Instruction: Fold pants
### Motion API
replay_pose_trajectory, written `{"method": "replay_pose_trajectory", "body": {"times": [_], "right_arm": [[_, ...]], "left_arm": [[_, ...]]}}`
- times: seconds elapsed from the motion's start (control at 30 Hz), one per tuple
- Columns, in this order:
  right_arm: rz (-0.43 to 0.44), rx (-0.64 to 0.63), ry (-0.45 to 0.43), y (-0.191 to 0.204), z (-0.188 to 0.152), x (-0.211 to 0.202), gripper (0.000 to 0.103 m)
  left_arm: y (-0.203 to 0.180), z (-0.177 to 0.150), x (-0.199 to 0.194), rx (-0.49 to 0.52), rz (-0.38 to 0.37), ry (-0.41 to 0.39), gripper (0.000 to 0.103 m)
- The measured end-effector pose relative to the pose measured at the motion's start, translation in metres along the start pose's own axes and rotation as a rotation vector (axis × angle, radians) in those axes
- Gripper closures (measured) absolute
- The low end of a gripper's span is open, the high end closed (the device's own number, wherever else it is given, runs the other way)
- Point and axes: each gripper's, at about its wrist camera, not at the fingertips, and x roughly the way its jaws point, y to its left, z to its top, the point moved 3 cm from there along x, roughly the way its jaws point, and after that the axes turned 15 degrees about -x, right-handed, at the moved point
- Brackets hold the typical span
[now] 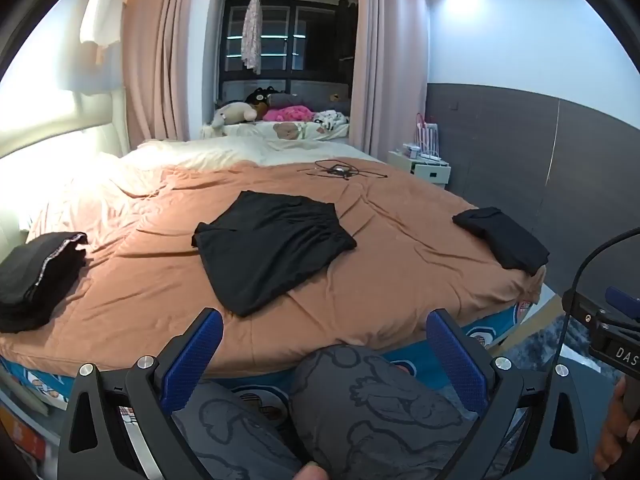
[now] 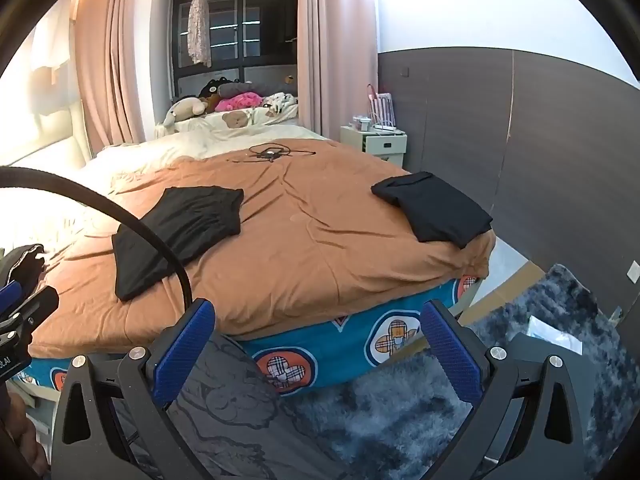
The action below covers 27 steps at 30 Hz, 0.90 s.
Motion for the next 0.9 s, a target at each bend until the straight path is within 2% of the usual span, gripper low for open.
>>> {"method": "replay_pose_trajectory", "body": {"times": [0.23,0.9], "right_arm": [[0.003,0.007,-0.005,-0.001,0.002,-0.002,0.000],[0.021,-0.025,-0.015,0.000,-0.002,0.001,0.000]], "left_arm": [[-0.008,-0.001,0.003,0.016,0.011,0.010,0.000],[-0.004,0.001,-0.006,0.012,-0.024,-0.011,0.000]]}}
